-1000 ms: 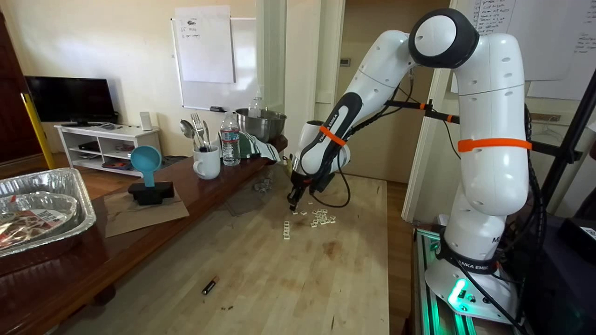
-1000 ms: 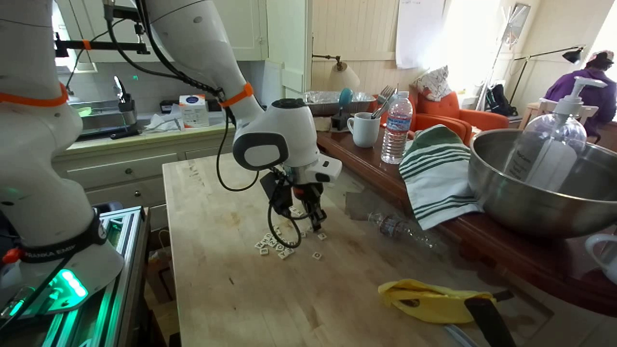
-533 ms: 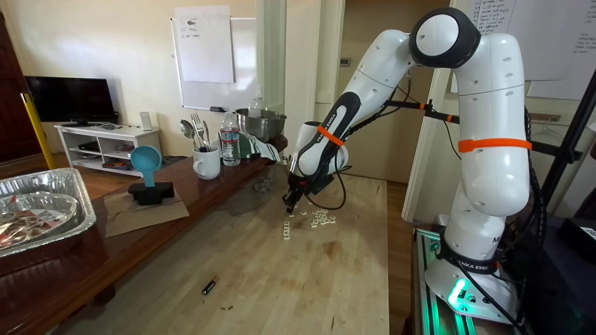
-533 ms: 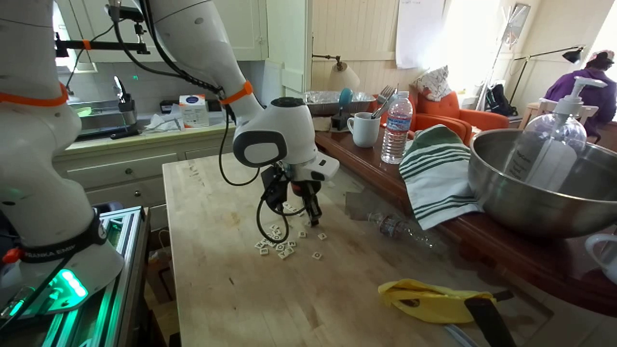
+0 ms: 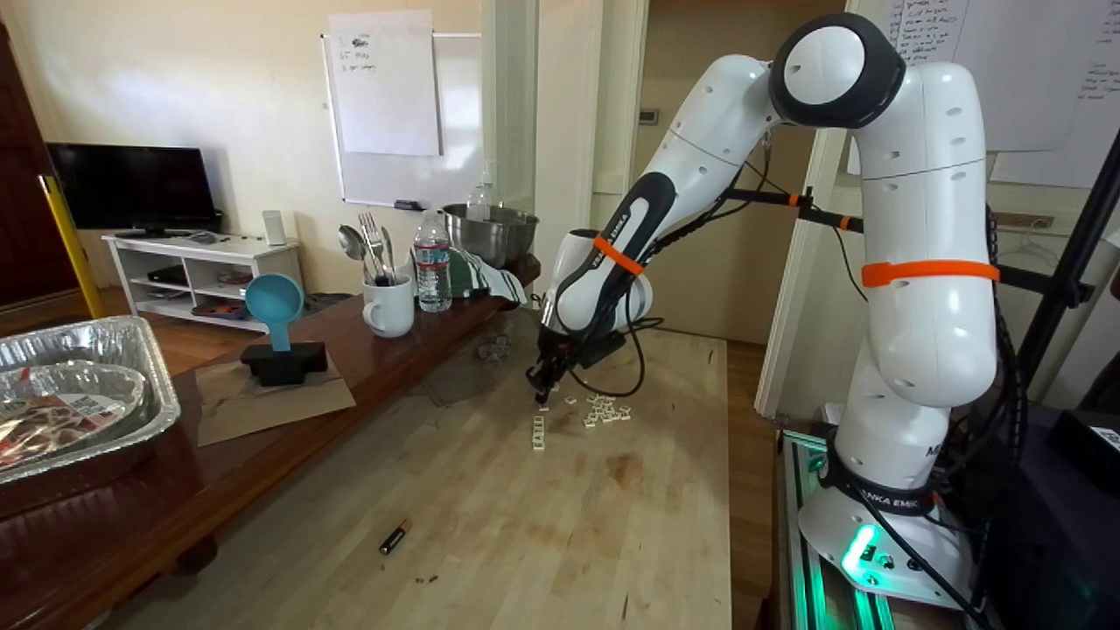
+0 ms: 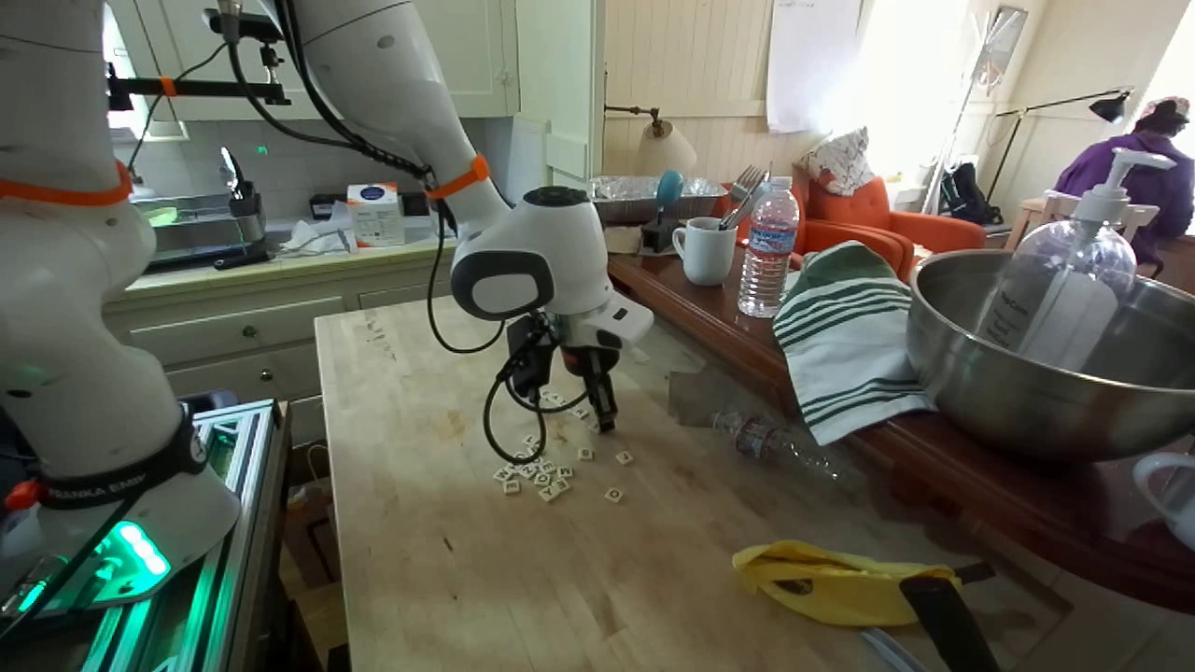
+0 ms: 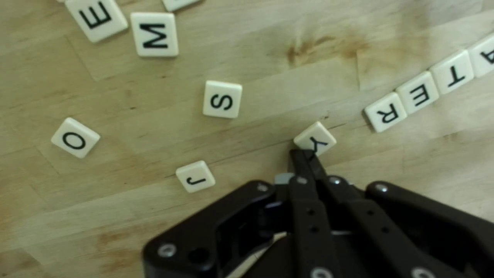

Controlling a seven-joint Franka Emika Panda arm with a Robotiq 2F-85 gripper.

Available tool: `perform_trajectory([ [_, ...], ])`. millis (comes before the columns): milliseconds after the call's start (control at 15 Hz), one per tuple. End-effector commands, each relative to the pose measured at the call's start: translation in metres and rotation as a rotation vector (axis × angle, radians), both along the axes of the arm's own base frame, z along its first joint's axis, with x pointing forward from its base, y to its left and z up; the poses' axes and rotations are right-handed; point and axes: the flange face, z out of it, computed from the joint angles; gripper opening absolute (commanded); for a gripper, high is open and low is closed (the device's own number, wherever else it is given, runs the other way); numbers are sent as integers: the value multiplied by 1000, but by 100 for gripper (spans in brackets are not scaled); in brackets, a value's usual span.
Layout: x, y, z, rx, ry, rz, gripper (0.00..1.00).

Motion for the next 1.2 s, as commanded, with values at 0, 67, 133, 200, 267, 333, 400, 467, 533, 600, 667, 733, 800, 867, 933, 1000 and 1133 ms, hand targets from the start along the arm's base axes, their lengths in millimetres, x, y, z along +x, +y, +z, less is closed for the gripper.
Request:
perform_trajectory([
  [0,-2,11,-16,25,38,-34,0],
  [67,-2,12,-16,26,38,-37,0],
  [133,-2,13,-16,27,38,-40,0],
  [200,-2,14,-16,29,38,-44,0],
  [267,-2,15,-16,30,39,-47,0],
  [333,-2,15,-17,31,41,-49,0],
  [400,-2,16,-17,32,43,-52,0],
  [467,-3,16,-17,33,44,-58,0],
  [533,-3,15,-17,34,47,-64,0],
  [600,-3,16,-18,37,52,-68,0],
  [667,-3,16,-18,38,53,-73,0],
  [733,-4,16,-18,38,53,-76,0],
  [800,-4,16,-18,39,54,-78,0],
  [867,-4,16,-18,39,55,-81,0],
  [933,-4,16,-18,40,54,-86,0],
  [1000,-5,17,-18,40,55,-87,0],
  [1133,-5,17,-18,41,56,-91,0],
])
